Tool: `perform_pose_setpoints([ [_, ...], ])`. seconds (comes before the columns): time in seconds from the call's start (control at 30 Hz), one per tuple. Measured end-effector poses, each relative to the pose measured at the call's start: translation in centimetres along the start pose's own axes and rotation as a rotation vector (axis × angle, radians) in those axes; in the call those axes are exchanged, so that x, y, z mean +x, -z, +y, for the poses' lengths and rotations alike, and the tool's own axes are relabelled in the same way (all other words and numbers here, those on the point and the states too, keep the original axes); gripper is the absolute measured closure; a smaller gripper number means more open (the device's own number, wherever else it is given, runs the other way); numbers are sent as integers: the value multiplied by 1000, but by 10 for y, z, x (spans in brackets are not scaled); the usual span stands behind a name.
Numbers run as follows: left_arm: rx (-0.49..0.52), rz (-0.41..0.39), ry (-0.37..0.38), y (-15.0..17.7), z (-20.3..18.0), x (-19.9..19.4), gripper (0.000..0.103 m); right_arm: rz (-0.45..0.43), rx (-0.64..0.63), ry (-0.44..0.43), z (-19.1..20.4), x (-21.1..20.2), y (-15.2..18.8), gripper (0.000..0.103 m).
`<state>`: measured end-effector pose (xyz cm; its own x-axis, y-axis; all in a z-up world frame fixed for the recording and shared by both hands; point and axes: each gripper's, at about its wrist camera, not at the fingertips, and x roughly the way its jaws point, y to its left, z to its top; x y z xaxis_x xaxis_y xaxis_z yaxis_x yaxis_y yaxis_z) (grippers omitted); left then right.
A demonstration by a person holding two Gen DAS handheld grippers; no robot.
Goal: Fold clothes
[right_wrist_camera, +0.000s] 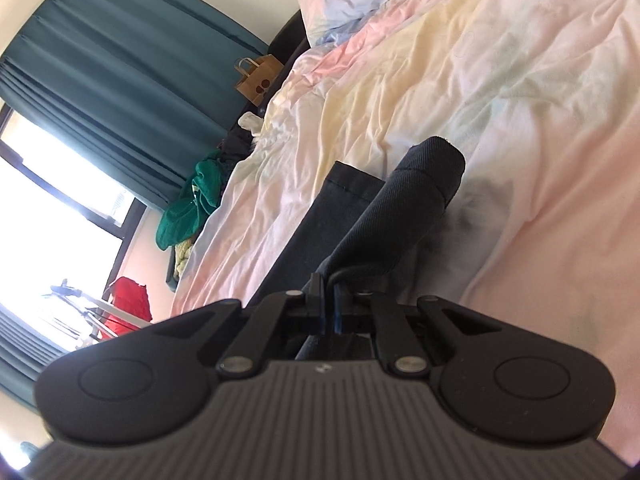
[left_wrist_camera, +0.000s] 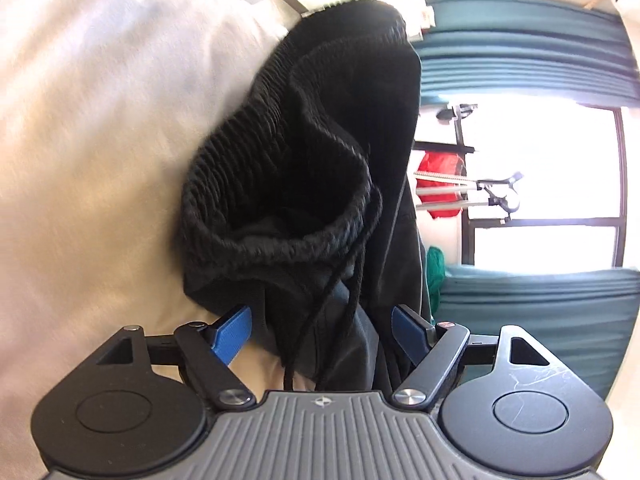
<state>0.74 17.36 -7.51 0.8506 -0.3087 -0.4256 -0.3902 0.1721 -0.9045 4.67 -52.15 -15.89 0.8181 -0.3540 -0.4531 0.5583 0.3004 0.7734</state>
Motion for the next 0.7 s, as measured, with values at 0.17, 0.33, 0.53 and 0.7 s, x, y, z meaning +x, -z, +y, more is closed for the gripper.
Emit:
perform_pose_setpoints([
  [0.17, 51, -20, -30, -7, -13, -34, 25, 27, 43, 12, -8, 2, 4, 96],
  [0.33, 427, 1, -257, -21, -60, -50, 32, 41, 34, 24, -9, 9, 4, 96],
  [0.53, 848, -94, -318, -43, -85, -111, 22, 48, 29, 26, -10, 12, 4, 96],
  [0.7, 921, 111, -282, -47, -86, -21, 25, 50, 44, 24, -11, 14, 4, 96],
])
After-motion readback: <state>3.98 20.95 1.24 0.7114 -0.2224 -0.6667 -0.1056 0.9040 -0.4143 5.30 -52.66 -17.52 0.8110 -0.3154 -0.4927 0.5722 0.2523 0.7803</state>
